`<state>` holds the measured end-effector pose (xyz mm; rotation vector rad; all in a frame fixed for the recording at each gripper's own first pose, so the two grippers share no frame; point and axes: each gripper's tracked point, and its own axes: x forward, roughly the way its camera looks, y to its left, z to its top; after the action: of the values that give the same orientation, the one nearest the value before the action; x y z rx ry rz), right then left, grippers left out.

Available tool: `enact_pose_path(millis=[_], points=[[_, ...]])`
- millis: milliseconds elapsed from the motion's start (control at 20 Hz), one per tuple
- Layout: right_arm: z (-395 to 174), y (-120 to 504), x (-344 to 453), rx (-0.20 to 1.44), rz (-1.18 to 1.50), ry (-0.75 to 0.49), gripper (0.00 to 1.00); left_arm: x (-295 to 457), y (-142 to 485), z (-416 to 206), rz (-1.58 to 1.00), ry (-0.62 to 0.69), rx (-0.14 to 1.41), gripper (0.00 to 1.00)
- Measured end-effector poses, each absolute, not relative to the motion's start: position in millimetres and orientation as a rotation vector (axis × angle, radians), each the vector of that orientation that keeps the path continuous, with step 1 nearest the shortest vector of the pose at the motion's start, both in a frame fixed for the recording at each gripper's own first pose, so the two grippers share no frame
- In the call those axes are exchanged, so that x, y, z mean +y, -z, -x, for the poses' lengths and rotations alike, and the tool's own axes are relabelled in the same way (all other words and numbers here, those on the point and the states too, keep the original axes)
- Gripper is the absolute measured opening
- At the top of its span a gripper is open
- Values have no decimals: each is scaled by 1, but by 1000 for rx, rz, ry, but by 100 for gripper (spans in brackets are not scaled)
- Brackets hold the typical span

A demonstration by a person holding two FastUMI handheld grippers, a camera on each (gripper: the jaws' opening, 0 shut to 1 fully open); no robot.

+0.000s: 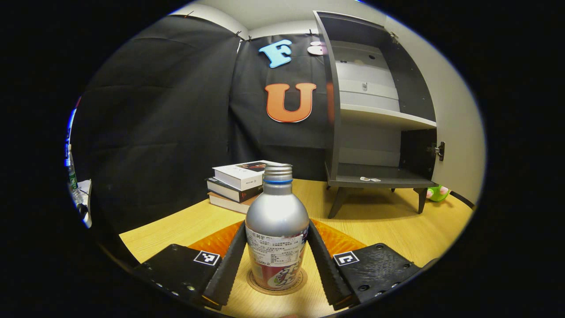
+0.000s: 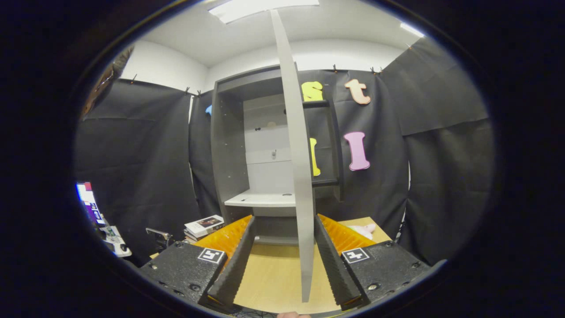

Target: Open the cabinet door with the right hand, grasp the bottle in the cabinet with the left hand and place it on the coaster, then close the cabinet door with the right hand.

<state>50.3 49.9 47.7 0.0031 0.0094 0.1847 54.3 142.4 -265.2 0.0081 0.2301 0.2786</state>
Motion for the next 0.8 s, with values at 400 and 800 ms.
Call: enact_pose_path(millis=[400,800], points=[[-53,-48,51,10,1,-190,82,136,271,-41,-12,-272,251,82],[-53,-51,50,5,6,-196,82,139,261,-39,-35,-279,225,92]])
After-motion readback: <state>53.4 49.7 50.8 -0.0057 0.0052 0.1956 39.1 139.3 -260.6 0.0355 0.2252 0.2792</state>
